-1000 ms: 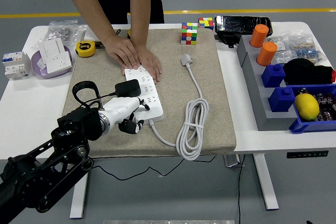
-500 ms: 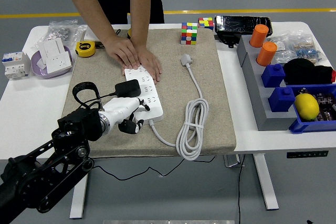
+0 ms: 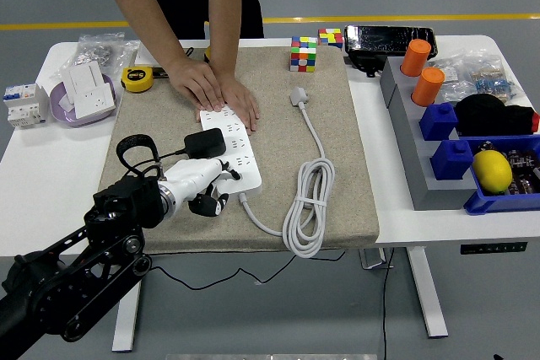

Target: Pick up the plug,place it near the board,insert it into the board,press the button

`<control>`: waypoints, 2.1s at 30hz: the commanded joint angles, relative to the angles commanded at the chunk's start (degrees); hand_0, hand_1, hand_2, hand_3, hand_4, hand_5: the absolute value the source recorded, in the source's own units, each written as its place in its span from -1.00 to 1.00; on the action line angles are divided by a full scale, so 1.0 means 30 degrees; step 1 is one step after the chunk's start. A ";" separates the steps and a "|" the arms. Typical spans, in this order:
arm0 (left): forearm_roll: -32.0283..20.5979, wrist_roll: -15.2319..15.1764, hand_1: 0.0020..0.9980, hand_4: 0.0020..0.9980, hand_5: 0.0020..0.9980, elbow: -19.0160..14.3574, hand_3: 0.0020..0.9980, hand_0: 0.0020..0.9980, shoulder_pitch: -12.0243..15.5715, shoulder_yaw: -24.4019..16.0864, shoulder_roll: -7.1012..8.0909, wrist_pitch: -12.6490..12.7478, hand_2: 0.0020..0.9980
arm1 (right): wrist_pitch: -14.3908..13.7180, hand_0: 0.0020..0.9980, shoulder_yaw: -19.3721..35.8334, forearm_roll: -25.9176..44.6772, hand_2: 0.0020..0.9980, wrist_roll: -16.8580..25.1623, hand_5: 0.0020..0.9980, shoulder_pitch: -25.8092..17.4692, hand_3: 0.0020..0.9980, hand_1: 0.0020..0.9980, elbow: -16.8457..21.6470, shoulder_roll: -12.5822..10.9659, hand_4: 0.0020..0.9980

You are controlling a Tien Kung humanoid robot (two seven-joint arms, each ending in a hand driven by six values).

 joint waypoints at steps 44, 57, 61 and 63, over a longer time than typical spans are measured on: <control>-1.7749 -1.0142 1.00 1.00 0.31 -0.2589 1.00 1.00 0.4430 -0.6382 -0.1312 0.7376 1.00 | -0.0054 0.71 0.0117 0.0130 0.50 0.0021 0.78 -0.0036 0.57 0.53 0.0000 0.0128 1.00; -1.2315 -0.7844 0.18 0.97 -0.30 -0.2607 1.00 0.12 0.3769 -0.5769 -0.0485 0.6592 0.02 | -0.0041 0.71 0.0113 0.0082 0.50 0.0022 0.78 -0.0042 0.57 0.53 0.0000 0.0098 1.00; -0.9089 -0.7016 -0.52 0.65 -0.70 -0.2389 0.95 -0.45 0.3069 -0.4668 0.0053 0.6209 -0.34 | -0.0031 0.71 0.0073 0.0065 0.50 0.0030 0.78 -0.0015 0.57 0.53 0.0000 0.0069 1.00; -0.7475 -0.6676 -0.52 0.65 -0.70 -0.2258 0.95 -0.45 0.2765 -0.4213 0.0212 0.5981 -0.34 | -0.0030 0.71 0.0068 0.0054 0.50 0.0024 0.78 0.0003 0.57 0.53 0.0000 0.0060 1.00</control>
